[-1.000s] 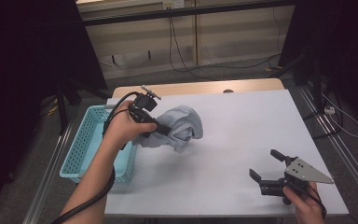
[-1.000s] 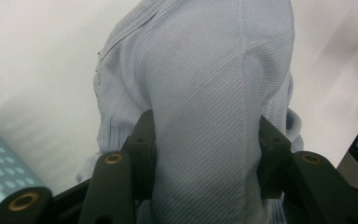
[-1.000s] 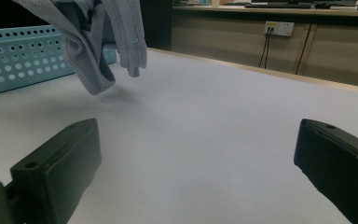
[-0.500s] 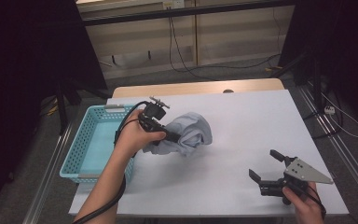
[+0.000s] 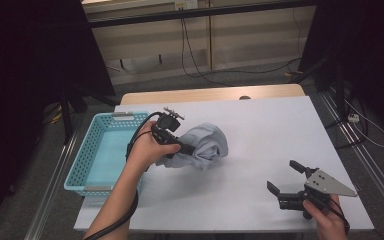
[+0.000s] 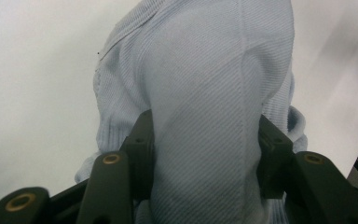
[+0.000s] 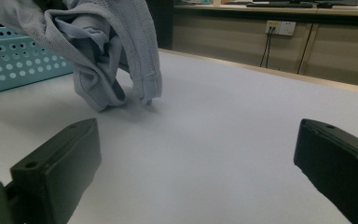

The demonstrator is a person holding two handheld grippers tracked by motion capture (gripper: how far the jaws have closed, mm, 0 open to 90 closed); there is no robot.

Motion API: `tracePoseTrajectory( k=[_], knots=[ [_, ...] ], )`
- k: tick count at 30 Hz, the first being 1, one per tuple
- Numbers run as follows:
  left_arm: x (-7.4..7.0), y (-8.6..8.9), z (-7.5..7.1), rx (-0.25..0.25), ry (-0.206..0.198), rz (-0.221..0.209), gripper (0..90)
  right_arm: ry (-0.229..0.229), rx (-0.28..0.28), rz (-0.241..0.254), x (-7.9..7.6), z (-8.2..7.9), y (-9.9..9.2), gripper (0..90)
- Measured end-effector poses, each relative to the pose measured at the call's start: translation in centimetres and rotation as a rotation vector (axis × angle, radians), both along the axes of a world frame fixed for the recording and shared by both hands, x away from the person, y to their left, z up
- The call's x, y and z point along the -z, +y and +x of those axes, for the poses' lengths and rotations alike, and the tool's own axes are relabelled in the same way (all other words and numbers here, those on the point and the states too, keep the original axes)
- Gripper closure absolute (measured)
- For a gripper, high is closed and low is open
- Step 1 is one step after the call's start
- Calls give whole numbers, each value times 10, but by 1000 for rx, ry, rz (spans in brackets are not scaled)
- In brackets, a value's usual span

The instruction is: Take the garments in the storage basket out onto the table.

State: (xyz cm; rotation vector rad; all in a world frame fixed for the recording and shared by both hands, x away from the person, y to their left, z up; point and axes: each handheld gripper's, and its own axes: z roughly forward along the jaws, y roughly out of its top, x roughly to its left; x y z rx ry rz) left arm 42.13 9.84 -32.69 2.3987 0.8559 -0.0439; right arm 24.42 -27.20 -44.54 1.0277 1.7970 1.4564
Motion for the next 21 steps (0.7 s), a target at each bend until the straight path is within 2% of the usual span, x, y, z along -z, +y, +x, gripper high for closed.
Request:
tracePoseTrajectory(
  k=[11, 21],
  knots=[
    [-4, -4, -5, 29, 3, -3, 515, -2, 0, -1, 0, 0, 0, 2],
    [-10, -15, -12, 88, 13, -54, 509, -2, -4, -4, 0, 0, 1, 2]
  ],
)
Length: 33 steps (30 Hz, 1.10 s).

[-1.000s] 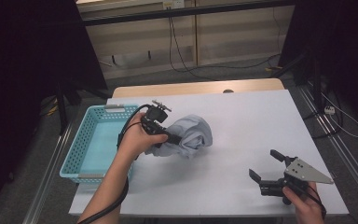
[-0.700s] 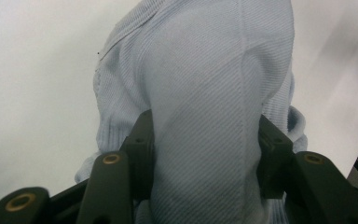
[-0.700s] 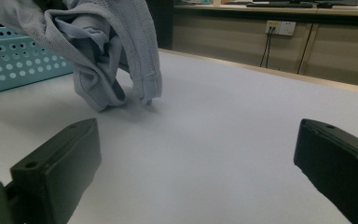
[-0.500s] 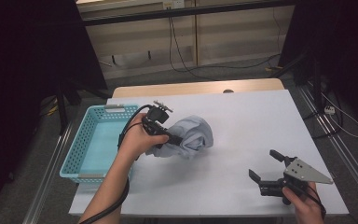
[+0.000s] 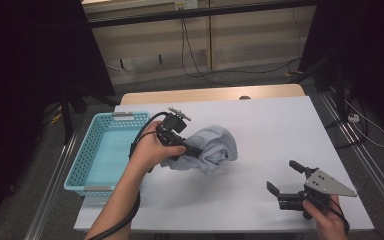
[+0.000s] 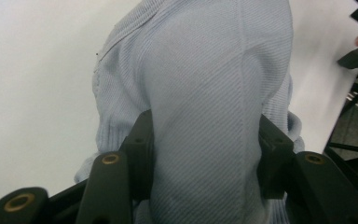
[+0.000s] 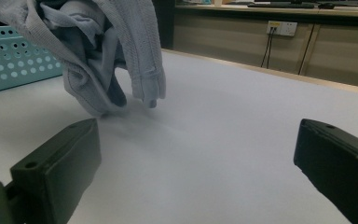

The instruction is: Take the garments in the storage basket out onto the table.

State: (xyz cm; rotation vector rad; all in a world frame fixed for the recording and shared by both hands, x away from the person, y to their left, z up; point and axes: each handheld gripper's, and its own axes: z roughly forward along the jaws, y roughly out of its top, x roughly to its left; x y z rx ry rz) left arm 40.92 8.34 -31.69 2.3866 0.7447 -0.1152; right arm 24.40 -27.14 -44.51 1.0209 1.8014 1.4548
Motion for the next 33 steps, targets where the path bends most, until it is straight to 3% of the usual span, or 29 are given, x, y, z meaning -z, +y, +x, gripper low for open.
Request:
tracePoseTrajectory(
  k=[5, 9, 14, 18, 22, 24, 28, 33],
  knots=[
    [13, 0, 6, -6, -10, 1, 494, -3, 0, -2, 0, -1, 0, 2],
    [28, 4, 15, -16, -58, 11, 478, -4, -1, -1, 0, -1, 0, 2],
    [46, 8, 26, -37, -94, 4, 452, -1, -4, -2, 0, 0, 0, 2],
    [55, 11, 31, -60, -125, 22, 425, -2, -4, -5, 0, 0, 0, 3],
    [58, 14, 34, -84, -162, 49, 328, 0, -5, -5, 0, 0, 0, 3],
    [57, 15, 34, -96, -171, 53, 325, 0, -4, -4, 0, 0, 0, 3],
    [51, 20, 32, -136, -198, 30, 292, -2, -8, -7, 0, 0, 1, 3],
    [44, 22, 24, -143, -203, 1, 257, 0, -12, -7, 0, 0, 1, 4]
  ],
)
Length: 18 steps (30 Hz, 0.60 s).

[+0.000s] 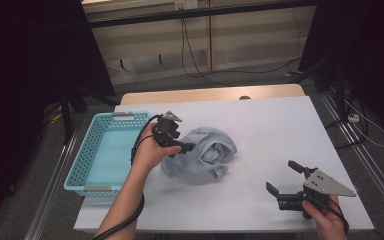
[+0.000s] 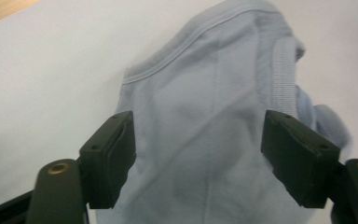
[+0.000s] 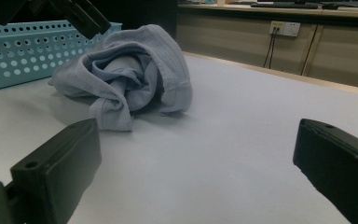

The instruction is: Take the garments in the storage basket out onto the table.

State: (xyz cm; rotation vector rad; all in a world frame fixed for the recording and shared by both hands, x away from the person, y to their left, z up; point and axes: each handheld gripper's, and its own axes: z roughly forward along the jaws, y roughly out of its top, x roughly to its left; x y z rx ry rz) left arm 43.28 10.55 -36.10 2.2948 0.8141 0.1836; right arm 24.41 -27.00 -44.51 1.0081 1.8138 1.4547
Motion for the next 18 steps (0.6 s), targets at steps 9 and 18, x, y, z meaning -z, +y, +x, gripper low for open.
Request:
tracePoseTrajectory(
  k=[9, 18],
  knots=[
    [3, -7, -23, 46, 4, -34, 231, 3, -3, -4, 0, 1, 1, 4],
    [18, -4, -40, 29, 21, -19, 240, 9, -5, -9, 1, 2, 2, 4]
  ],
)
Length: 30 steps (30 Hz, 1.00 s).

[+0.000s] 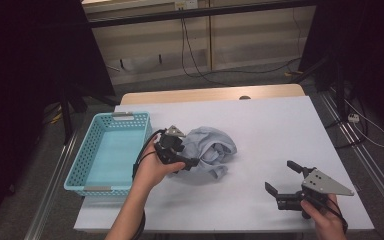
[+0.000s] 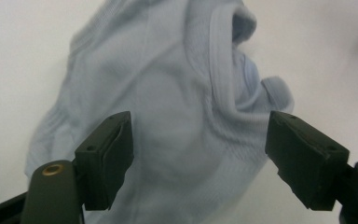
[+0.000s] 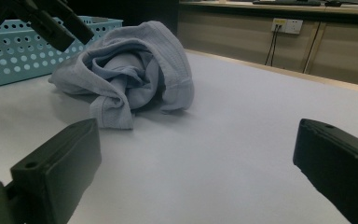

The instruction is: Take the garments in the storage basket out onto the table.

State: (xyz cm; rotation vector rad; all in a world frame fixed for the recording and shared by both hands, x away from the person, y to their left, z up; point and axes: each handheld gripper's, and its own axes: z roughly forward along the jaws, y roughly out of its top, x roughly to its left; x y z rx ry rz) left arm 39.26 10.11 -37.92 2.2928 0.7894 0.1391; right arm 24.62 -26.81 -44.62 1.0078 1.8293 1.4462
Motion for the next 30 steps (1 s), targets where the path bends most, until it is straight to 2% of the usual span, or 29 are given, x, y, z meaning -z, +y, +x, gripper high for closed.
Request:
tracePoseTrajectory(
  k=[5, 7, 9, 12, 13, 16, 19, 22, 26, 27, 30],
  knots=[
    [7, 3, -5, -11, -4, -13, 250, 11, 1, -24, 2, 5, 2, 6],
    [10, 4, -8, -17, -15, -19, 238, 23, 11, -42, 4, 12, 3, 6],
    [12, 3, -8, -16, -6, -19, 237, 27, 17, -41, 5, 14, 2, 8],
    [13, 5, -8, -7, -10, 5, 227, 43, 35, -31, 6, 22, 2, 11],
    [13, 6, -8, -11, -8, -9, 226, 43, 35, -32, 6, 24, 2, 12],
    [13, 10, -8, -22, -16, 1, 221, 48, 34, -30, 5, 29, 6, 13],
    [13, 15, -8, -38, -21, -9, 215, 54, 31, -31, 5, 36, 13, 14],
    [13, 18, -8, -52, -22, -8, 214, 63, 5, -36, 4, 43, 25, 17],
    [12, 20, -7, -61, -27, -2, 213, 99, -11, -49, 4, 53, 43, 20],
    [12, 21, -7, -61, -31, -6, 213, 103, -44, -37, 3, 57, 49, 42],
    [11, 22, -6, -70, -33, -12, 213, 109, -66, -23, 3, 60, 55, 60]
  ],
)
